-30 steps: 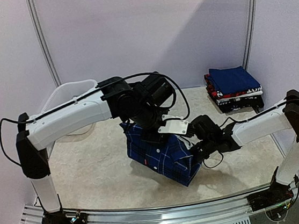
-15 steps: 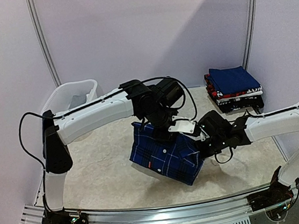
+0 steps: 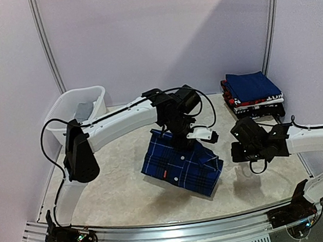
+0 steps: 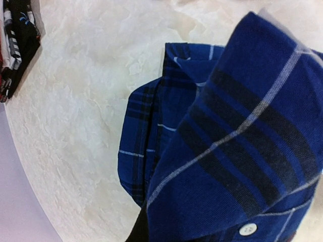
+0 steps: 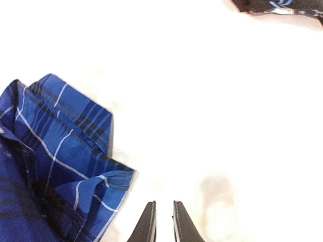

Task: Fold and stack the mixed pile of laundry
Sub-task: Fold the 2/3-rectangle-folded shirt at the center of the board.

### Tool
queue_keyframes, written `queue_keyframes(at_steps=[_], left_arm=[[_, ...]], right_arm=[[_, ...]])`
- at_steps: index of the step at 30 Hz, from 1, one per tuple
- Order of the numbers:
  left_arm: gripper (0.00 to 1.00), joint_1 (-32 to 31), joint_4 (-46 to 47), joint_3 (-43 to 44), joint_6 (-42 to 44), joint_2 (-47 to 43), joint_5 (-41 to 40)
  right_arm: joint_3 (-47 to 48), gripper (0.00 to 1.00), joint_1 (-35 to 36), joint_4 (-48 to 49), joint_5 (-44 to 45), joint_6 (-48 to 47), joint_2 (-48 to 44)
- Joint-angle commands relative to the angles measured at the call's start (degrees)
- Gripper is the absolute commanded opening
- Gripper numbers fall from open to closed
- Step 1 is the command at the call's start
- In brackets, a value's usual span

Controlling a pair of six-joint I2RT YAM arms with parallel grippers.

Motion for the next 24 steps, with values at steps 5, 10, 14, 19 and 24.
queue_keyframes(at_steps=[5,10,14,19,24], left_arm=[[0.00,3.2,4.7,3.6,-0.4,6.7,3.1],[0.00,3.4,6.6,3.5,-0.9,8.6,3.5],[0.00,3.4,7.2,3.3,-1.1,8.9,5.2],[0.00,3.0,8.6,2.3,-0.7,8.1,7.3],[0.03,2.6,10.7,2.2,-0.1,9.5,7.3]], right_arm=[[-3.1,0.15,-0.1,-1.8,4.8,2.2,-5.7],[-3.2,0.15,-0.1,-1.7,5.0,2.1,-6.4],[-3.2,0.15,-0.2,-1.4,5.0,2.2,-6.3],[-3.2,0.14,-0.2,-1.4,5.1,2.1,-6.3],[-3.4,0.14,-0.2,-1.2,5.1,2.2,-6.9]])
